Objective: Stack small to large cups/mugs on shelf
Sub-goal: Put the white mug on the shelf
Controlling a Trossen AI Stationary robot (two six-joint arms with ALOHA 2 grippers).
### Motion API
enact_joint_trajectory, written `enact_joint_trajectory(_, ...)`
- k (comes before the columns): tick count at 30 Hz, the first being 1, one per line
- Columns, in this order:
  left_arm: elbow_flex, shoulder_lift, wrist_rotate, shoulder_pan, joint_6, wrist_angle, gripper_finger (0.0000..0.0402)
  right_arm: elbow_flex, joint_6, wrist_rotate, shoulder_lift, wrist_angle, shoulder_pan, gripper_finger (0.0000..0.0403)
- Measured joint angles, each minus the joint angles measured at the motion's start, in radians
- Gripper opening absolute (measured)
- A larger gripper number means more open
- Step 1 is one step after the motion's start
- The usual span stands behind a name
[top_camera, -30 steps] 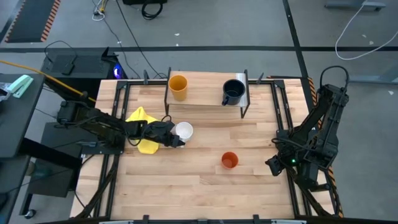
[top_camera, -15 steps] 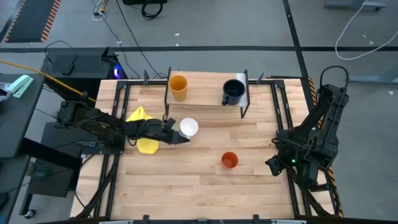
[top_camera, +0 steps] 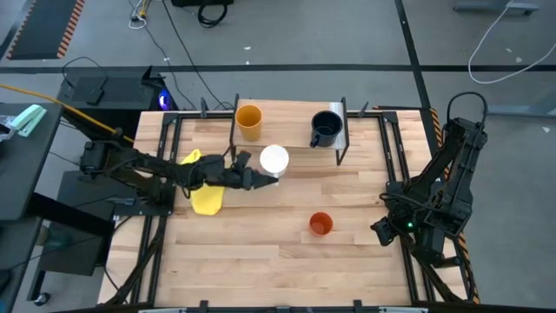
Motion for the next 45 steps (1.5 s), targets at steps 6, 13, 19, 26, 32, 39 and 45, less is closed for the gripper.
enact_joint_trajectory(6,0.208,0.000,-0.009,0.040,0.123,-0.307,0.0022,0.000,0.000,0.000,0.000,0.008,0.000,0.0105)
enact_joint_trajectory(13,0.325,0.053,0.051,0.157,0.106,-0.365,0.0019,0.000,0.000,0.000,0.000,0.015,0.000,0.0105)
enact_joint_trajectory(19,0.325,0.130,0.125,0.218,0.007,-0.328,0.0019,0.000,-0.001,0.000,0.000,0.025,0.001,0.0105)
enact_joint_trajectory(26,0.325,0.202,0.167,0.268,-0.041,-0.153,0.0019,0.000,-0.008,0.000,0.000,0.026,0.001,0.0105)
enact_joint_trajectory(32,0.325,0.230,0.170,0.299,-0.059,-0.150,0.0019,0.000,-0.016,0.000,0.000,0.026,0.001,0.0105)
enact_joint_trajectory(39,0.325,0.230,0.148,0.283,-0.057,-0.101,0.0019,0.000,-0.019,0.000,0.000,0.025,0.001,0.0105)
enact_joint_trajectory(45,0.325,0.230,-0.026,0.218,-0.024,-0.102,0.0019,0.000,-0.016,0.000,0.000,0.025,0.001,0.0105)
